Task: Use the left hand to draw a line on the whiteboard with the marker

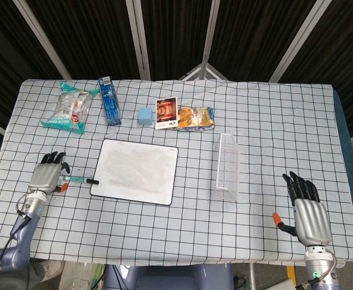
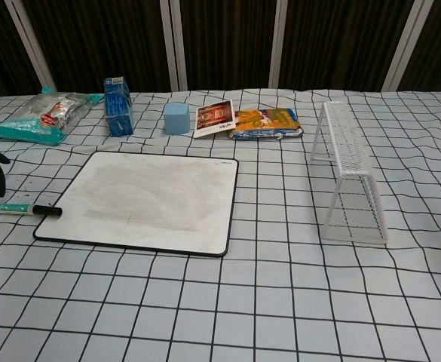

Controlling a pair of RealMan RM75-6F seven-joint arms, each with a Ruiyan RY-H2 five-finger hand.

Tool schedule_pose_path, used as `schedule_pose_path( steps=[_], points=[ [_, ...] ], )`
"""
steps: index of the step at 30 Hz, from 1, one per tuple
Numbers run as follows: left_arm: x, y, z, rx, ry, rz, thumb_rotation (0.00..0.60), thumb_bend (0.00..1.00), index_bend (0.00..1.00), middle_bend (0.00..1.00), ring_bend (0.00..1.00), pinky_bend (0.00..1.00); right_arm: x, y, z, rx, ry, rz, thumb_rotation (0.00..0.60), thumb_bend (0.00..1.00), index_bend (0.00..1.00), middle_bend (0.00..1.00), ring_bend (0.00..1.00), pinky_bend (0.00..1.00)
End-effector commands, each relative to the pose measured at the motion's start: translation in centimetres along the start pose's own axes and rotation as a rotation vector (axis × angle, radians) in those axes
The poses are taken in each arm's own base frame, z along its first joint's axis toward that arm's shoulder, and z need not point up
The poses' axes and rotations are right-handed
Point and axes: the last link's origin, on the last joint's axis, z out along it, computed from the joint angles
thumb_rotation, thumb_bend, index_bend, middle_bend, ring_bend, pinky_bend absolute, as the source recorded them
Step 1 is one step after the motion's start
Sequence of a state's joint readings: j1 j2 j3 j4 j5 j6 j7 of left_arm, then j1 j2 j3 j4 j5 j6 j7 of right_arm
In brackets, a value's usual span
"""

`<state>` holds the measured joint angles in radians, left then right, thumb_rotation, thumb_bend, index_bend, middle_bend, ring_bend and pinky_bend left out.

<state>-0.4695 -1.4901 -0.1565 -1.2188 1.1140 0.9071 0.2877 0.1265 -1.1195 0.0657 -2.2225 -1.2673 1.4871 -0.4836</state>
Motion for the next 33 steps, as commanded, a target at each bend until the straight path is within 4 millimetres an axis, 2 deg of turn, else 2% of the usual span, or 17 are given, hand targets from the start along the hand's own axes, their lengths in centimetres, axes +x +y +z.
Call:
schedule_pose_path(
  steps=[1, 13, 15, 22, 26, 31, 33],
  points=[
    [-0.1, 0.8, 0.2, -0.015, -0.004, -0.005, 0.600, 0.44, 0.43, 0.07, 0.00, 0.00, 0.0, 0.0, 0.0, 0.000, 0.000, 0.000, 0.600, 0.30, 0.00, 0.00, 0.00, 0.00],
    [-0.6, 2.4, 0.5, -0.041, -0.018, -0.024, 0.600, 0.48, 0.45, 0.09, 0.00, 0.00, 0.0, 0.0, 0.0, 0.000, 0.000, 0.000, 0.600, 0.30, 0.00, 0.00, 0.00, 0.00],
    [-0.7, 2.6, 0.5, -0.044, -0.022, -0.031, 0.600, 0.49, 0.47, 0.09, 0.00, 0.00, 0.0, 0.0, 0.0, 0.000, 0.000, 0.000, 0.600, 0.30, 0.00, 0.00, 0.00, 0.00],
    [-0.6, 3.2, 0.4, -0.053, -0.009, -0.053, 0.600, 0.58, 0.64, 0.15, 0.00, 0.00, 0.0, 0.0, 0.0, 0.000, 0.000, 0.000, 0.600, 0.30, 0.00, 0.00, 0.00, 0.00],
    [-0.1, 3.4, 0.3, -0.061, 0.016, -0.088, 0.600, 0.58, 0.67, 0.17, 0.00, 0.00, 0.0, 0.0, 0.0, 0.000, 0.000, 0.000, 0.600, 0.30, 0.00, 0.00, 0.00, 0.00],
    [1.9, 4.3, -0.1, -0.099, 0.080, -0.188, 0.600, 0.58, 0.68, 0.19, 0.00, 0.00, 0.0, 0.0, 0.0, 0.000, 0.000, 0.000, 0.600, 0.30, 0.00, 0.00, 0.00, 0.00],
    [3.4, 5.2, -0.4, -0.131, 0.116, -0.266, 0.600, 0.58, 0.68, 0.19, 0.00, 0.00, 0.0, 0.0, 0.0, 0.000, 0.000, 0.000, 0.600, 0.30, 0.00, 0.00, 0.00, 0.00]
  ],
)
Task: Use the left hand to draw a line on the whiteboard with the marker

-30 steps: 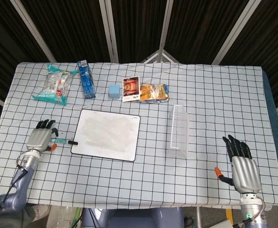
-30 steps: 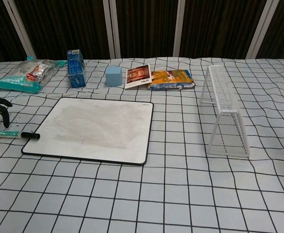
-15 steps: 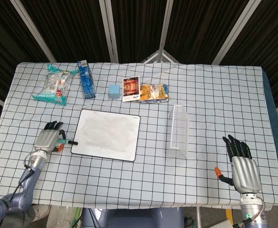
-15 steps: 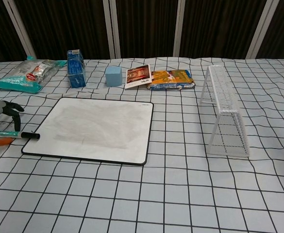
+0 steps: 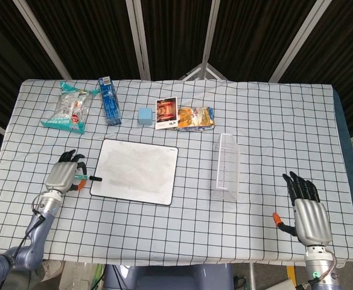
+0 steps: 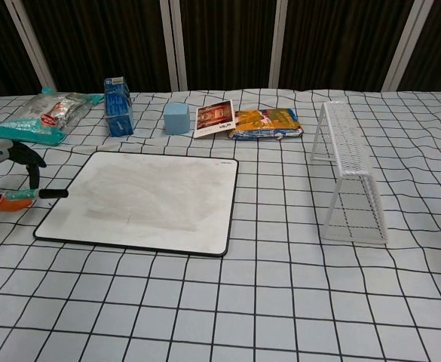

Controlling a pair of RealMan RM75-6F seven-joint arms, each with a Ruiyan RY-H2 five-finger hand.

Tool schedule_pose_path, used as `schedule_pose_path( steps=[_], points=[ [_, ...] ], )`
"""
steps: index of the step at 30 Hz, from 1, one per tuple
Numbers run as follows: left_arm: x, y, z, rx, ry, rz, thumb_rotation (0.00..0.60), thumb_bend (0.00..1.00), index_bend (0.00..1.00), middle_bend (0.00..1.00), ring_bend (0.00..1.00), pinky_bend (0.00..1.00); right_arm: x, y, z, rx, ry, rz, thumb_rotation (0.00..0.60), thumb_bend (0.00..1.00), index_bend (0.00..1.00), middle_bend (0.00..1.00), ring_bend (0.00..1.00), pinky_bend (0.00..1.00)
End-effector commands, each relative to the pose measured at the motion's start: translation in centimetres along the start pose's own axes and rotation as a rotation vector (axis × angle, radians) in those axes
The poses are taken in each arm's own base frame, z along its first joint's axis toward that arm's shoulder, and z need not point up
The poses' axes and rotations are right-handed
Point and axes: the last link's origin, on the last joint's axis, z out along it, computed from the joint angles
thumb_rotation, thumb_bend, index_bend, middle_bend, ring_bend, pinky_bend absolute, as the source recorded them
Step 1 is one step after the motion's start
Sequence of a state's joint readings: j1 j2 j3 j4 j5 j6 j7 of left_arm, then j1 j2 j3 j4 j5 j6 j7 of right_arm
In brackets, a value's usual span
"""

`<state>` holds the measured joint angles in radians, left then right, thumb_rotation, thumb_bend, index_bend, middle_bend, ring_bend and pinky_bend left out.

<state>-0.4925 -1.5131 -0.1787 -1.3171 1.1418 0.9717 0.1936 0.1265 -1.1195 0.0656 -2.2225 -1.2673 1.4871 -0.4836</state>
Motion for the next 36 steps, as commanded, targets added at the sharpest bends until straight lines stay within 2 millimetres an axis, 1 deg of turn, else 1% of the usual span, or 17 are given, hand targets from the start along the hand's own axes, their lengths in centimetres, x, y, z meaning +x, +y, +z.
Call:
schedule_pose_path(
  steps=[1, 3, 4, 5, 7, 8, 9, 11, 14, 19, 26, 28, 32, 36],
  points=[
    [2.4, 1.7, -0.2, -0.054, 0.067, -0.127, 0.600, 0.58, 0.68, 0.19, 0.00, 0.00, 0.0, 0.0, 0.0, 0.000, 0.000, 0.000, 0.600, 0.30, 0.00, 0.00, 0.00, 0.00],
    [3.1, 2.7, -0.2, -0.079, 0.081, -0.196, 0.600, 0.58, 0.68, 0.19, 0.01, 0.01, 0.0, 0.0, 0.0, 0.000, 0.000, 0.000, 0.600, 0.30, 0.00, 0.00, 0.00, 0.00],
    [3.6, 3.7, -0.1, -0.101, 0.089, -0.274, 0.600, 0.57, 0.68, 0.19, 0.02, 0.01, 0.0, 0.0, 0.0, 0.000, 0.000, 0.000, 0.600, 0.30, 0.00, 0.00, 0.00, 0.00],
    [3.8, 4.1, 0.0, -0.110, 0.089, -0.306, 0.600, 0.57, 0.68, 0.20, 0.03, 0.02, 0.0, 0.0, 0.0, 0.000, 0.000, 0.000, 0.600, 0.30, 0.00, 0.00, 0.00, 0.00],
    [4.1, 6.0, 0.2, -0.149, 0.081, -0.437, 0.600, 0.57, 0.68, 0.21, 0.03, 0.03, 0.0, 0.0, 0.0, 0.000, 0.000, 0.000, 0.600, 0.30, 0.00, 0.00, 0.00, 0.00],
    [4.2, 6.4, 0.4, -0.158, 0.077, -0.469, 0.600, 0.57, 0.69, 0.21, 0.03, 0.03, 0.0, 0.0, 0.0, 0.000, 0.000, 0.000, 0.600, 0.30, 0.00, 0.00, 0.00, 0.00],
    [4.2, 7.3, 0.6, -0.175, 0.068, -0.529, 0.600, 0.57, 0.69, 0.22, 0.03, 0.04, 0.0, 0.0, 0.0, 0.000, 0.000, 0.000, 0.600, 0.30, 0.00, 0.00, 0.00, 0.00],
    [4.1, 8.9, 1.2, -0.205, 0.055, -0.614, 0.600, 0.57, 0.69, 0.22, 0.04, 0.04, 0.0, 0.0, 0.0, 0.000, 0.000, 0.000, 0.600, 0.30, 0.00, 0.00, 0.00, 0.00],
    [3.4, 10.9, 2.2, -0.254, 0.041, -0.688, 0.600, 0.57, 0.69, 0.23, 0.05, 0.05, 0.0, 0.0, 0.0, 0.000, 0.000, 0.000, 0.600, 0.30, 0.00, 0.00, 0.00, 0.00],
    [2.2, 13.0, 3.6, -0.294, 0.044, -0.802, 0.600, 0.57, 0.70, 0.23, 0.05, 0.06, 0.0, 0.0, 0.0, 0.000, 0.000, 0.000, 0.600, 0.30, 0.00, 0.00, 0.00, 0.00],
    [-0.2, 14.9, 6.0, -0.278, 0.014, -0.857, 0.600, 0.57, 0.70, 0.23, 0.05, 0.06, 0.0, 0.0, 0.0, 0.000, 0.000, 0.000, 0.600, 0.30, 0.00, 0.00, 0.00, 0.00],
    [-0.5, 15.1, 6.4, -0.275, 0.018, -0.862, 0.600, 0.57, 0.70, 0.24, 0.05, 0.07, 0.0, 0.0, 0.0, 0.000, 0.000, 0.000, 0.600, 0.30, 0.00, 0.00, 0.00, 0.00],
    [-0.7, 15.2, 7.2, -0.265, 0.034, -0.879, 0.600, 0.57, 0.70, 0.25, 0.07, 0.10, 0.0, 0.0, 0.0, 0.000, 0.000, 0.000, 0.600, 0.30, 0.00, 0.00, 0.00, 0.00],
    [-0.7, 15.3, 7.7, -0.257, 0.039, -0.900, 0.600, 0.57, 0.70, 0.25, 0.07, 0.10, 0.0, 0.0, 0.0, 0.000, 0.000, 0.000, 0.600, 0.30, 0.00, 0.00, 0.00, 0.00]
  ],
)
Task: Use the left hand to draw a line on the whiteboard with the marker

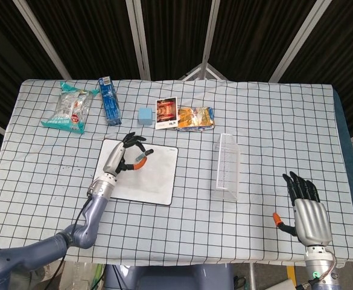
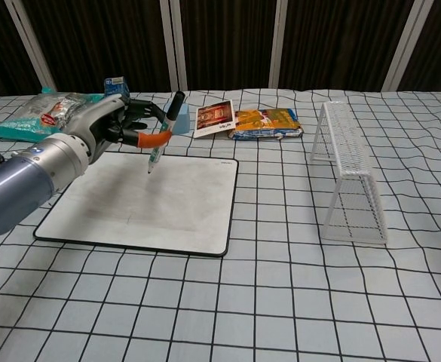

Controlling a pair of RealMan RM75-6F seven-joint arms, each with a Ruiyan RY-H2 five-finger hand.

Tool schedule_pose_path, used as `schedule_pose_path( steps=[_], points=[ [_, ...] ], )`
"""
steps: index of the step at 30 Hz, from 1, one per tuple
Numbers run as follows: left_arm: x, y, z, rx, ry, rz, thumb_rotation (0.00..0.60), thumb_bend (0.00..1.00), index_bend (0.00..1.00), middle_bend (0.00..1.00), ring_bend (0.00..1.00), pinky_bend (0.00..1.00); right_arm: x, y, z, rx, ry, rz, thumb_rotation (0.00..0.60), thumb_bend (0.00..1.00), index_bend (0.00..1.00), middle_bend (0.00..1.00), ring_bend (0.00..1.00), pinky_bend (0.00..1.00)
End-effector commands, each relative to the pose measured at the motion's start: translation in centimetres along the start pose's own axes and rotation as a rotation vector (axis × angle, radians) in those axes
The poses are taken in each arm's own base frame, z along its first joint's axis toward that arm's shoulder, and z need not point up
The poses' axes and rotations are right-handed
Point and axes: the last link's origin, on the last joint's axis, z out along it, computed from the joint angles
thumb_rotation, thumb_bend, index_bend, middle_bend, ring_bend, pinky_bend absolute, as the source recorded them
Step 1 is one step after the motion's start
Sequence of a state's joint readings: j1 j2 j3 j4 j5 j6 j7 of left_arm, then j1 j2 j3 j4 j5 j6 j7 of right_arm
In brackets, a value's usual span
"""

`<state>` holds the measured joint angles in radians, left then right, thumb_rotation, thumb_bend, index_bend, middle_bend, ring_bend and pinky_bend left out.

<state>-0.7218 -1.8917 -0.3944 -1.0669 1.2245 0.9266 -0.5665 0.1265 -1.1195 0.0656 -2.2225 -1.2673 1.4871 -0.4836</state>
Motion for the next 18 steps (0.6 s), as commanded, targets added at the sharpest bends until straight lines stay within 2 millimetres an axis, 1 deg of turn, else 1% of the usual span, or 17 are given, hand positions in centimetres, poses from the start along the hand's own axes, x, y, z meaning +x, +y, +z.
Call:
schedule_pose_path(
  steps=[1, 10, 18],
  points=[
    [-0.3, 0.0, 0.5, 0.001, 0.006, -0.017, 0.600, 0.57, 0.70, 0.25, 0.07, 0.10, 0.0, 0.0, 0.0, 0.000, 0.000, 0.000, 0.600, 0.30, 0.00, 0.00, 0.00, 0.00],
    [-1.1, -0.9, 0.7, 0.015, -0.016, -0.015, 0.600, 0.57, 0.70, 0.25, 0.07, 0.10, 0.0, 0.0, 0.0, 0.000, 0.000, 0.000, 0.600, 0.30, 0.00, 0.00, 0.00, 0.00],
    [-1.4, -0.9, 0.7, 0.006, -0.033, -0.018, 0.600, 0.57, 0.70, 0.25, 0.07, 0.10, 0.0, 0.0, 0.0, 0.000, 0.000, 0.000, 0.600, 0.30, 0.00, 0.00, 0.00, 0.00]
  ],
)
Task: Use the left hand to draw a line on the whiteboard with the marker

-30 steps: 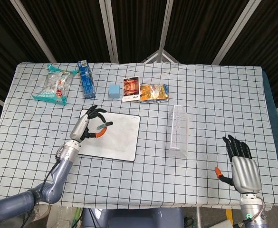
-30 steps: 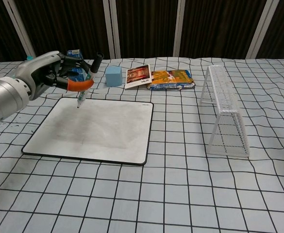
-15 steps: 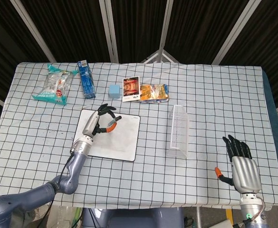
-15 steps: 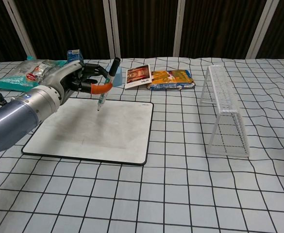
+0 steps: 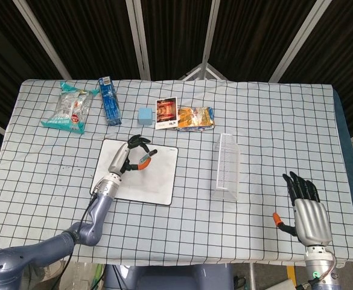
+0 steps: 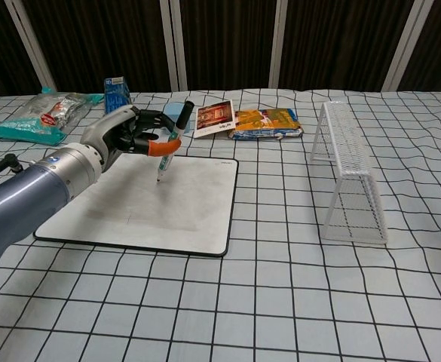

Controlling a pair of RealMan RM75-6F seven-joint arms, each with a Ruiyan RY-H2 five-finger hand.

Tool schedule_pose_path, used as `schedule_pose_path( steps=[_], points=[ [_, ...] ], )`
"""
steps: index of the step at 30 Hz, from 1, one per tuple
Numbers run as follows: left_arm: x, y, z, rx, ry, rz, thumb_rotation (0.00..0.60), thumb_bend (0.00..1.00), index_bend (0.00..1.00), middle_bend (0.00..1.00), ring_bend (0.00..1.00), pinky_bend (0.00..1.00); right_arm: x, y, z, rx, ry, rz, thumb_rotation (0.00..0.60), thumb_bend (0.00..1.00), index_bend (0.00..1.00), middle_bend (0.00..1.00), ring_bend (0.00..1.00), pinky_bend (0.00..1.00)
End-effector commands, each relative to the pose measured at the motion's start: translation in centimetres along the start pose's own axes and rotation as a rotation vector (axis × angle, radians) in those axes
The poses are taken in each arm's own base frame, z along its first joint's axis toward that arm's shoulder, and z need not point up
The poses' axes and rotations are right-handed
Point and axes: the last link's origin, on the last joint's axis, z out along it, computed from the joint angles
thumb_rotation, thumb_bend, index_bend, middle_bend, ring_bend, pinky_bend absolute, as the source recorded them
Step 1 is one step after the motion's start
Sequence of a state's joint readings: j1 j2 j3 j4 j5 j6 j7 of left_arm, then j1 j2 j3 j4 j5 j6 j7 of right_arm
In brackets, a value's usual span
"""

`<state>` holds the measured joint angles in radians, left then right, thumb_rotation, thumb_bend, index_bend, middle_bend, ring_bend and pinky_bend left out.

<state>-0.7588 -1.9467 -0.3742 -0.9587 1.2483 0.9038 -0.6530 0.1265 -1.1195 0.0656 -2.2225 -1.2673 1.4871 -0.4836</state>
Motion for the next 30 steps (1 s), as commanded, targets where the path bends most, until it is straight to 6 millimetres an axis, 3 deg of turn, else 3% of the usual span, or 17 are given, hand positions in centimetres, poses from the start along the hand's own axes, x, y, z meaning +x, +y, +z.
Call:
schedule_pose_path(
  steps=[1, 16, 26, 30],
  points=[
    [-0.1, 0.0, 0.0, -0.003, -0.005, 0.000, 0.600, 0.57, 0.70, 0.25, 0.07, 0.10, 0.0, 0.0, 0.0, 0.000, 0.000, 0.000, 0.600, 0.30, 0.00, 0.00, 0.00, 0.00],
    [-0.9, -0.8, -1.4, 0.005, -0.048, 0.006, 0.600, 0.57, 0.70, 0.25, 0.07, 0.10, 0.0, 0.0, 0.0, 0.000, 0.000, 0.000, 0.600, 0.30, 0.00, 0.00, 0.00, 0.00],
    [-1.6, -1.2, -4.1, 0.000, -0.103, -0.012, 0.600, 0.57, 0.70, 0.25, 0.07, 0.10, 0.0, 0.0, 0.0, 0.000, 0.000, 0.000, 0.600, 0.30, 0.00, 0.00, 0.00, 0.00],
    [-1.1, -0.5, -5.1, -0.024, -0.084, -0.082, 0.600, 0.57, 0.71, 0.26, 0.07, 0.10, 0.0, 0.0, 0.0, 0.000, 0.000, 0.000, 0.600, 0.30, 0.00, 0.00, 0.00, 0.00]
  ],
)
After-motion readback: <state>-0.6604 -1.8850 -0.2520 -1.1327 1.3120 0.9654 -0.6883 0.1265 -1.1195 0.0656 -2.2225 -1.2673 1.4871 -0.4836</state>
